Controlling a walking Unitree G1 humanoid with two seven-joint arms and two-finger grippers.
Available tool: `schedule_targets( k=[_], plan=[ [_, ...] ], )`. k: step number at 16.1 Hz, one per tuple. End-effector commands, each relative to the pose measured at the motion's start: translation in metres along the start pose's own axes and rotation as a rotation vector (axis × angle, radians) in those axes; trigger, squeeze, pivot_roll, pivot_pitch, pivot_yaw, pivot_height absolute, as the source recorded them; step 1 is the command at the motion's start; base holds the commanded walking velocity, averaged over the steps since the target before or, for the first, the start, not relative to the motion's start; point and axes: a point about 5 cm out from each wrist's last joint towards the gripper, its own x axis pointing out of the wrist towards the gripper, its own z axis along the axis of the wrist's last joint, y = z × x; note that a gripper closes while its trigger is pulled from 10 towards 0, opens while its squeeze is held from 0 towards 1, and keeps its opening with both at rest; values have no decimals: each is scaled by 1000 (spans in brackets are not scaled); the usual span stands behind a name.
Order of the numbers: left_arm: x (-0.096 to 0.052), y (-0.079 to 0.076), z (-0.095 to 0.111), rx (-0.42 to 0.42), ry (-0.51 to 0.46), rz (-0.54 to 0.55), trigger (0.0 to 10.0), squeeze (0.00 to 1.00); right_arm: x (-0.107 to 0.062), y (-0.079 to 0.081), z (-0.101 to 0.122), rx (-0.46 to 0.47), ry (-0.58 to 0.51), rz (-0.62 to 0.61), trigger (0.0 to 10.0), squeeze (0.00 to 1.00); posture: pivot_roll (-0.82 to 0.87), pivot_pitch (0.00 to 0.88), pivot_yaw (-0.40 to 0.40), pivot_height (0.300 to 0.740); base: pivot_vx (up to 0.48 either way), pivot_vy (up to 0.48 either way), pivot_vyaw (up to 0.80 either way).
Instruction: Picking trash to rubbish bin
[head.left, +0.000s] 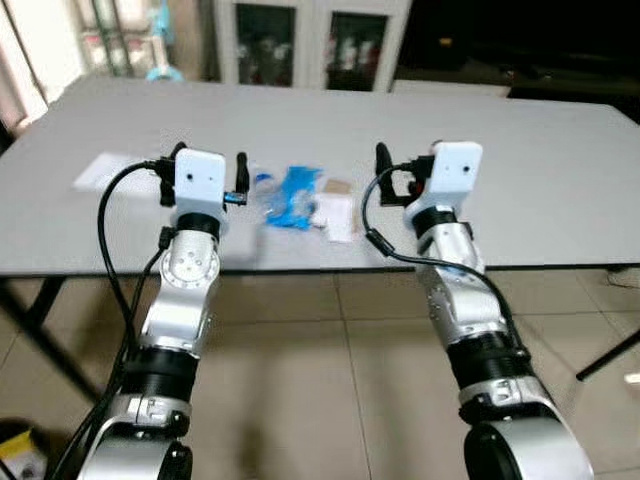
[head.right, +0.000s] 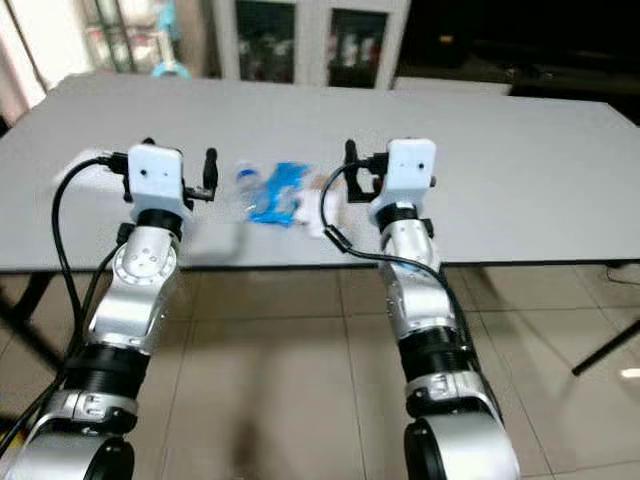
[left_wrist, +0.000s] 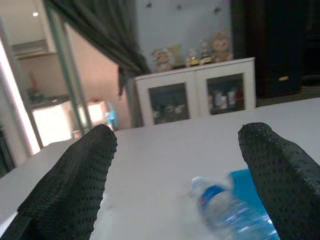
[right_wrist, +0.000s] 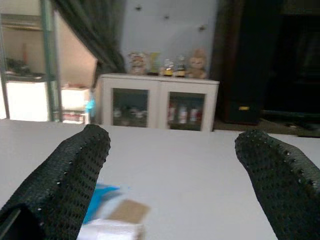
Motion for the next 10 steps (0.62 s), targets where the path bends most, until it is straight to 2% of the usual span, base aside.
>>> schedule_targets(
  k=[1, 10],
  plan=[
    [1, -11, 8, -3, -20, -36, 10000, 0, 1, -10, 6, -2, -14, -31, 10000, 0, 32, 0, -69, 740, 480, 0, 0],
    [2, -12, 9, -2, -10, -44, 10000, 0, -2, -12, 2, 2, 2, -38, 10000, 0, 23, 18, -57, 740, 480, 0, 0]
  ],
)
